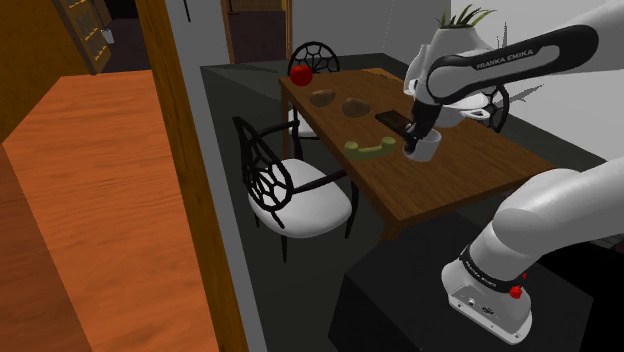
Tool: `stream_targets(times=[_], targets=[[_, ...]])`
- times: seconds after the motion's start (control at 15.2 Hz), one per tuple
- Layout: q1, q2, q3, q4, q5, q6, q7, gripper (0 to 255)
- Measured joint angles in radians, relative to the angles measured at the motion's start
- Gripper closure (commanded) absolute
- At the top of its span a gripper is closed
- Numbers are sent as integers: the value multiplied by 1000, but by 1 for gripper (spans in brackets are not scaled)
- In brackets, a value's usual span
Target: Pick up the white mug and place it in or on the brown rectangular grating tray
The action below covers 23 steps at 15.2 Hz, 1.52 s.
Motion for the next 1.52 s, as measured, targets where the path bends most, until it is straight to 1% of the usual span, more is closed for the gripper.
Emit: stream_targets(times=[0.33, 0.66, 0.86, 1.12, 1.52], targets=[[2, -34, 8, 49, 8, -82, -4, 255], [3, -40, 10, 109, 13, -148, -14, 255], [-3, 53, -31, 190, 9, -132, -60, 255], [-2, 197, -80, 316, 23, -108, -122, 255], [-9, 436, -157, 560, 84, -111, -248, 255]])
